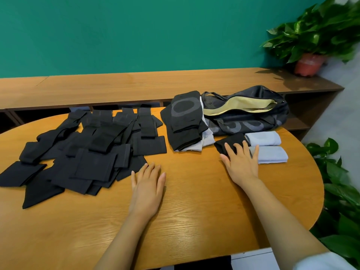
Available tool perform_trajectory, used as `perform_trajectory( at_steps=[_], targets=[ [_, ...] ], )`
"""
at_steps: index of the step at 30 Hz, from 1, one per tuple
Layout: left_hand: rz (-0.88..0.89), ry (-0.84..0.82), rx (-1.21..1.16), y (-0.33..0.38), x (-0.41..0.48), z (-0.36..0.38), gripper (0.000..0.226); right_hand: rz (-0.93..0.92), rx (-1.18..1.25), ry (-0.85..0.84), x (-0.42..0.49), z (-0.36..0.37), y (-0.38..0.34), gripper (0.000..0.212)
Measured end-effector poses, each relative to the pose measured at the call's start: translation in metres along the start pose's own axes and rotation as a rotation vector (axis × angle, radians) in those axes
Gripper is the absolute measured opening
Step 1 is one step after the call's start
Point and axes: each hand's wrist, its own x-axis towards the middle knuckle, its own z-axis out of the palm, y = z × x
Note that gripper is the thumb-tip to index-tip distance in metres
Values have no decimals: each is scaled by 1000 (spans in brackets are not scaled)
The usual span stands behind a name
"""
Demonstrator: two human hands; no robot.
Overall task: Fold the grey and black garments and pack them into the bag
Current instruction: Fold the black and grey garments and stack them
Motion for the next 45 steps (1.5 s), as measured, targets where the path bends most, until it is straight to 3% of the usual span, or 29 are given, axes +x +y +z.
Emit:
perform_trajectory(
  at_steps=[7, 13, 18, 24, 27, 31, 34, 36, 39, 45],
  targets=[
    [-2, 9, 26, 1, 1, 0, 84, 68, 59, -15, 2, 5, 17, 65],
    [-2, 6, 34, 1, 1, 0, 84, -14, 104, 98, -5, 4, 9, 67],
    [-1, 15, 29, 1, 1, -1, 82, -50, 86, 36, 3, 3, 11, 74],
    [-15, 2, 14, 4, 0, -3, 74, 338, 146, 158, -16, 0, 22, 68],
    [-13, 2, 23, 4, 1, -4, 75, 374, 128, 128, -27, 8, 34, 77],
    [-14, -3, 19, 4, 0, -4, 75, 331, 165, 45, -19, 16, 55, 79],
    [-9, 0, 28, 3, 0, -3, 77, 270, 207, 102, -15, 9, 55, 78],
    [-11, 7, 29, 2, 1, -2, 78, 107, 207, 122, -14, 6, 42, 68],
    [-17, 10, 18, 2, 1, -2, 75, -134, 132, 23, -7, 6, 15, 65],
    [-19, 16, 10, 1, 1, -2, 77, -35, 141, -35, 5, 6, 7, 65]
  ],
)
